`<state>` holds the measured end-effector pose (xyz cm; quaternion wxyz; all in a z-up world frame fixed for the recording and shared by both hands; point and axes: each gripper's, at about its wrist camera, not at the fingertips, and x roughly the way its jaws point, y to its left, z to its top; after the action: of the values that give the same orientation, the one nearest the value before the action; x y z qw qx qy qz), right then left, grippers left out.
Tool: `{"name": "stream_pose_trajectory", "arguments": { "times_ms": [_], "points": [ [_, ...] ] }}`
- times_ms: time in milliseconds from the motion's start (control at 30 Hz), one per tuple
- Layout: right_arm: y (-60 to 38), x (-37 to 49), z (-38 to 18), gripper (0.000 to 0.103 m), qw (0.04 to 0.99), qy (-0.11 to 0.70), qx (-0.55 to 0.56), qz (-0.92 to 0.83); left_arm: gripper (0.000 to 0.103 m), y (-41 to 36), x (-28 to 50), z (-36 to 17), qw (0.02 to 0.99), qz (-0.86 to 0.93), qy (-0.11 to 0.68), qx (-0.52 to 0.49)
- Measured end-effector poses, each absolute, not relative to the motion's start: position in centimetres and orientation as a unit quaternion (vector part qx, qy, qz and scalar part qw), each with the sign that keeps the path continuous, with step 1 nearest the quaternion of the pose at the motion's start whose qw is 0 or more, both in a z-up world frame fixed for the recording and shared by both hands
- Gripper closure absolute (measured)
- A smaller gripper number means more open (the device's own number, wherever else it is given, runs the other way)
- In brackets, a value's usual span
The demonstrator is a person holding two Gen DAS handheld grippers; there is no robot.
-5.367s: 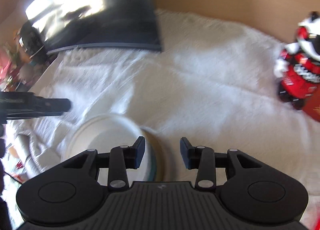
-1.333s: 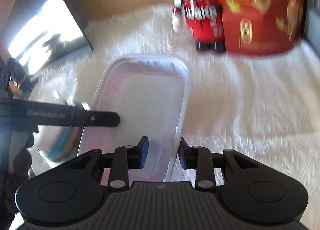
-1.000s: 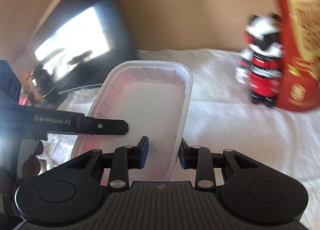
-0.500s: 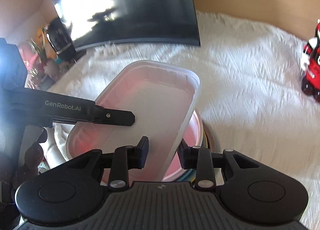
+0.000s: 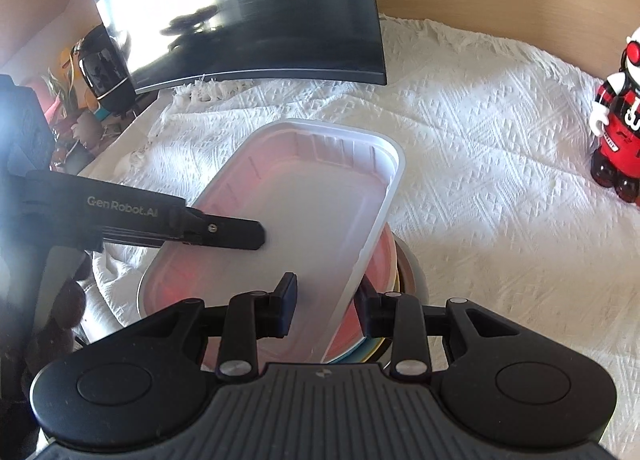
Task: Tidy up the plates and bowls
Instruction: 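Carry the tray over the bowl stack and lower it onto the white bowl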
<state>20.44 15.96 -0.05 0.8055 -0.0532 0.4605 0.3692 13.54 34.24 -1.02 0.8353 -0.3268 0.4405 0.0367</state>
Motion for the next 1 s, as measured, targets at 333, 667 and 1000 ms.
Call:
{"name": "stream_pose_trajectory", "arguments": {
  "times_ms": [333,667,1000],
  "points": [
    [16.3,20.8,0.3,0.072,0.809,0.456,-0.053,0.367,0.083,36.0,12.1,-0.3,0.827,0.034,0.434,-0.357],
    [16.7,20.5,1.3,0.072,0.812,0.443,-0.054,0.375,0.085,36.3,12.5,-1.2,0.820,0.029,0.443,-0.360],
    [16.7,21.0,0.7,0.072,0.812,0.452,-0.061,0.365,0.085,36.7,12.5,-0.9,0.823,0.025,0.439,-0.360]
  ]
}}
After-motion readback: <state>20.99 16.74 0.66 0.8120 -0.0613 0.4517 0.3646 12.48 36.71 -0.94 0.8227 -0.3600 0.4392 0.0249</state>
